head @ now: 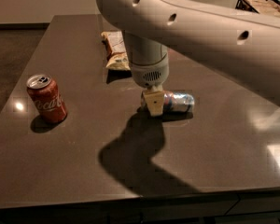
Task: Knock redbull can over
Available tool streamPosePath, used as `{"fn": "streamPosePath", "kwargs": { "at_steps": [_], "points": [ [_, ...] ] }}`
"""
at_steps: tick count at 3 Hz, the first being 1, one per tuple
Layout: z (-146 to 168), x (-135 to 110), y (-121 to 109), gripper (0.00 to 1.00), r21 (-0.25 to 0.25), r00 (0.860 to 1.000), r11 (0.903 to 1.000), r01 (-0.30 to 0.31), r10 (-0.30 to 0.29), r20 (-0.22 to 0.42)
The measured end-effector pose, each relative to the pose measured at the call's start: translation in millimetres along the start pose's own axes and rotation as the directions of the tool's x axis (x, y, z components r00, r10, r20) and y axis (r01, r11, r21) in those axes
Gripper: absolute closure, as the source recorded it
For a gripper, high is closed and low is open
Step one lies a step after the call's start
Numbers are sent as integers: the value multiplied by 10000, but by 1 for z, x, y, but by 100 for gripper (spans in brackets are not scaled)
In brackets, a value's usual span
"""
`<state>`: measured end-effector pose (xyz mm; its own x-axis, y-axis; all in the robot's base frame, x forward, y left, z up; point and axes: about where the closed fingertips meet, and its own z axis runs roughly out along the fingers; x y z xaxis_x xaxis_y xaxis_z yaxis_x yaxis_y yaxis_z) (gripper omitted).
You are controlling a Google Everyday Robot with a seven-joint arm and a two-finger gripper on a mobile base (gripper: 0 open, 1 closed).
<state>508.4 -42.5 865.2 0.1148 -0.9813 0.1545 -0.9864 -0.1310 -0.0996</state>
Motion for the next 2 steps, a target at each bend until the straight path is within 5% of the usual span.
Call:
{"fn": "streamPosePath", "kwargs": {
  "at_steps": [1, 2],
  "points": [
    [1, -2, -3, 0, 104, 10000, 9999, 11, -11, 66],
    [1, -2, -3, 0, 105, 10000, 9999, 11, -11, 67]
  ]
}}
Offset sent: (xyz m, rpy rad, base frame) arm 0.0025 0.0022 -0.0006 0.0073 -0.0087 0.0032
